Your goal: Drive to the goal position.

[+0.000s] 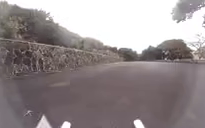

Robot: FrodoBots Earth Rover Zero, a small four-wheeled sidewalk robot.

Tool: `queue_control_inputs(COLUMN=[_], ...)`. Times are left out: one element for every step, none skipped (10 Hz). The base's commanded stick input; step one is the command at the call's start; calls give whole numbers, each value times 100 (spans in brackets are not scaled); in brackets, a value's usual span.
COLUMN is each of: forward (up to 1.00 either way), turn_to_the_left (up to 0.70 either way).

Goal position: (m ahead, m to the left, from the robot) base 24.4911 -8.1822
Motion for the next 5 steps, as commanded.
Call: queue_control_inputs(forward=[13, 37, 43, 49, 50], turn_to_the_left=[0, 0, 0, 0, 0])
